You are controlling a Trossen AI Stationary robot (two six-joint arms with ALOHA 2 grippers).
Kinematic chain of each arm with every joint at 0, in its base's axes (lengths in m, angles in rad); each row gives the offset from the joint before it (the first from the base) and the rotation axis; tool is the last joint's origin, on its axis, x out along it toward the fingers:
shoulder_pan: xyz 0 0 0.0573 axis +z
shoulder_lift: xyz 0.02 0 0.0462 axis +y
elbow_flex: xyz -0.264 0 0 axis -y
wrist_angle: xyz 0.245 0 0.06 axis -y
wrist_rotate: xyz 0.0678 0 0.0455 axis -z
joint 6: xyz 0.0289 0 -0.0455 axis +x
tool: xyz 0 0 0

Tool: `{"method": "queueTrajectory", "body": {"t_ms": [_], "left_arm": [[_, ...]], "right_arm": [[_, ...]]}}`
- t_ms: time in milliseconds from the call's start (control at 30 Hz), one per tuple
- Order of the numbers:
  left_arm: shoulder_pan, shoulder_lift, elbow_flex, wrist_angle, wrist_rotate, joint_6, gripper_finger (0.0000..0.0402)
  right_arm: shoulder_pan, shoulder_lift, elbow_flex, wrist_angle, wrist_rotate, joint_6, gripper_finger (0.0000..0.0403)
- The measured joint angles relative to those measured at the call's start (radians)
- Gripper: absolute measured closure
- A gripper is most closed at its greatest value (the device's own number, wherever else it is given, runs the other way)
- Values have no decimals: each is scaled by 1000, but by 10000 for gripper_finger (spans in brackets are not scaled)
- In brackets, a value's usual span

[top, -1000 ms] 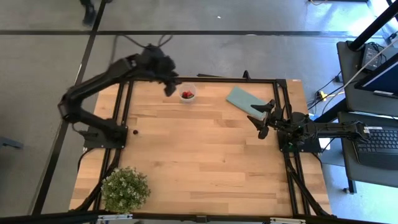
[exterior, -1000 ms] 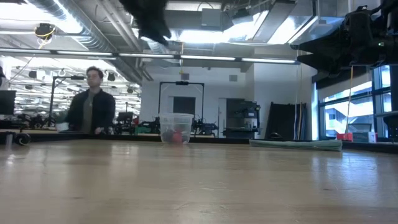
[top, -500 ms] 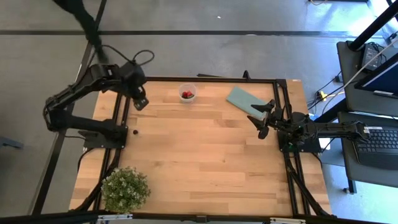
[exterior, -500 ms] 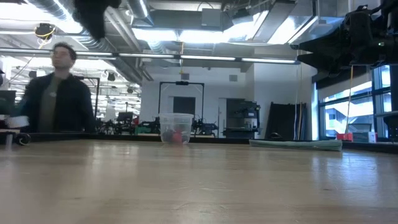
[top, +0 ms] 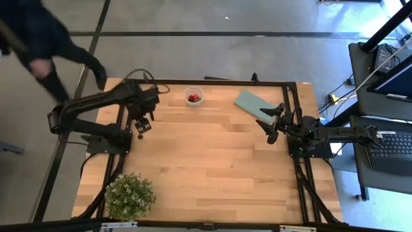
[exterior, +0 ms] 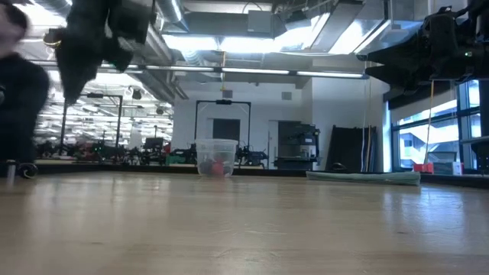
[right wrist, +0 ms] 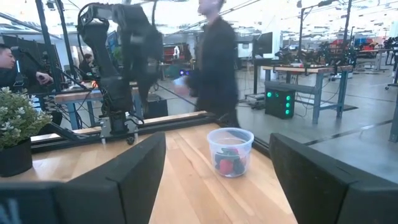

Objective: Pick and placing Produce into tupperware
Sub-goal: Put the black cherry into the transparent container

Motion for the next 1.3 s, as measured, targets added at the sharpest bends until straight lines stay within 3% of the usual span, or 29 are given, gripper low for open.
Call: {"method": "queueTrajectory", "body": {"t_ms": [300,600,833,1167,1300], "left_arm": [[-26,31,-151,109,-1,-144,184],[-117,33,-164,200,1,-146,180],[-157,54,-166,233,14,-237,189],[-162,56,-334,312,33,-623,201],[-163,56,-387,372,57,-700,208]], "right_arm": [[0,0,0,0,0,-23,115],[0,0,0,0,0,-23,115],[0,0,0,0,0,-22,115],[0,0,0,0,0,-22,115],[0,0,0,0,0,-22,115]]}}
